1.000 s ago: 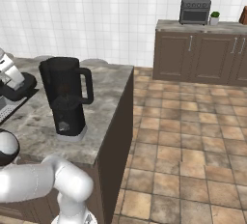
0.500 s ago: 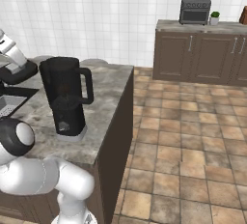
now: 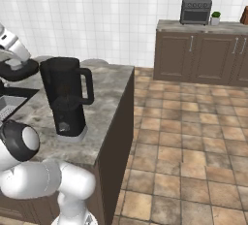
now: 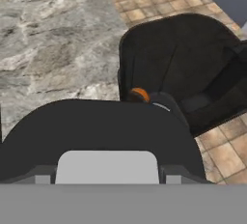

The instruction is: Open the blender lid, put the tangerine in the blender, close the lid, and start the blender.

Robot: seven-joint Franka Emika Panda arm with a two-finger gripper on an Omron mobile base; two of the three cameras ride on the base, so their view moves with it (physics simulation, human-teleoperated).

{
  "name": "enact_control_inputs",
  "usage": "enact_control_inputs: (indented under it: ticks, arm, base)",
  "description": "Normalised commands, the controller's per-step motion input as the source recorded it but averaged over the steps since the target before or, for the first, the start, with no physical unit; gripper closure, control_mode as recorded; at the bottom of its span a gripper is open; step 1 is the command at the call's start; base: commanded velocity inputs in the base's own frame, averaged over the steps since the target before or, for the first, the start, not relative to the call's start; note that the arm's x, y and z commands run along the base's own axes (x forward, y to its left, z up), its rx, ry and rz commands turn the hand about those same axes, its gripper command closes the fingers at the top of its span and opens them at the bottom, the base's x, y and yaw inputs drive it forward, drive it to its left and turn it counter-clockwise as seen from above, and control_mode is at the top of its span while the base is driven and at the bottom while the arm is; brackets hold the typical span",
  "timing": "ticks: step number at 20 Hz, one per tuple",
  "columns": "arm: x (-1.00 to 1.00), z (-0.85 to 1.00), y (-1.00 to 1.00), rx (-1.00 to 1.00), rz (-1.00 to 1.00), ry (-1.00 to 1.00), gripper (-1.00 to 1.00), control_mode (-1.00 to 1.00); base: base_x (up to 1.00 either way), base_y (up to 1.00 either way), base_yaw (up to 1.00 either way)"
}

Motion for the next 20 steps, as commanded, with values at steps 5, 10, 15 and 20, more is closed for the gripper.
enact_control_inputs:
  ticks: [5,10,15,20]
  arm:
    - [-0.12,0.36,-0.22,0.0,0.11,-0.19,1.0,-1.0]
    - [0.0,0.82,-0.07,0.0,0.13,-0.12,1.0,-1.0]
    - [0.0,0.63,-0.34,0.0,0.13,0.0,1.0,-1.0]
    - [0.12,0.18,-0.51,0.0,0.15,0.03,1.0,-1.0]
  base:
    - [0.0,0.0,0.0]
    - [0.0,0.0,0.0]
    - [0.0,0.0,0.0]
    - [0.0,0.0,0.0]
